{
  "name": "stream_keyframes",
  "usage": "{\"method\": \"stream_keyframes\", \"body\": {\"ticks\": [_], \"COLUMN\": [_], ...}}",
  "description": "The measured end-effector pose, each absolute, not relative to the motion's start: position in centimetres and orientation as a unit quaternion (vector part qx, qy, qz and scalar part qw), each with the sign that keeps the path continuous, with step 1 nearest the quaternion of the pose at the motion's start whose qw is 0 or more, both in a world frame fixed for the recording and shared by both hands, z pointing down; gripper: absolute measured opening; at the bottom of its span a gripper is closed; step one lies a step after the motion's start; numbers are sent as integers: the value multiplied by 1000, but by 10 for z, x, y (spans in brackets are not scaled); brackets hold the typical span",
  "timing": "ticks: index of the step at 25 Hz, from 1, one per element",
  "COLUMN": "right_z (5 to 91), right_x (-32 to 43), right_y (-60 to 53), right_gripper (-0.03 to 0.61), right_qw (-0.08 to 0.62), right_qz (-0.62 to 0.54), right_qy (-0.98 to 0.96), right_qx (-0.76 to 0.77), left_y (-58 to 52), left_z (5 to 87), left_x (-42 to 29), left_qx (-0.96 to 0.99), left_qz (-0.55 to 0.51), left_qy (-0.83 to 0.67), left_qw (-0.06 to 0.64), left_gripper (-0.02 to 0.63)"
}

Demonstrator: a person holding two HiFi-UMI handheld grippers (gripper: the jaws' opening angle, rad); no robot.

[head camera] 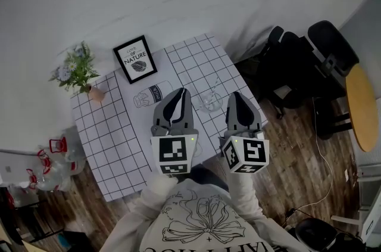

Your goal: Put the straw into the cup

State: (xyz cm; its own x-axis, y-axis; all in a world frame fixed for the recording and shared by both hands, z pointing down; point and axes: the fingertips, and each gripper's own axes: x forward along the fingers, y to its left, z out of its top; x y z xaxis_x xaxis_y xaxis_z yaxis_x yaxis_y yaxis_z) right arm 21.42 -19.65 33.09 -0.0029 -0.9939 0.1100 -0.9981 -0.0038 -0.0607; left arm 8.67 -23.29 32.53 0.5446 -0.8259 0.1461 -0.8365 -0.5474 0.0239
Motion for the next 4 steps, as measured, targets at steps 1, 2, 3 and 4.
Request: {"method": "stream_keyframes", "body": {"ticks": [1, 2, 3, 4], "right_z": [331, 331, 331, 331], "right_x": [215, 215, 216, 216], "right_y": [-196, -196, -196, -196], "right_gripper": [3, 3, 3, 3], "right_qw": [17, 17, 17, 16], "right_qz": [61, 61, 61, 61], "right_qy": [-706, -706, -706, -706], "right_qx": [706, 706, 706, 706], "left_y": [-233, -233, -233, -233], "left_z": [326, 326, 326, 326], "left_x": [87, 86, 86, 86], "left_qx": [877, 876, 876, 875], "left_qz": [59, 58, 58, 57], "left_qy": [-475, -476, -477, -478], "left_qw": [46, 47, 47, 48], "left_gripper": [15, 15, 15, 15]}}
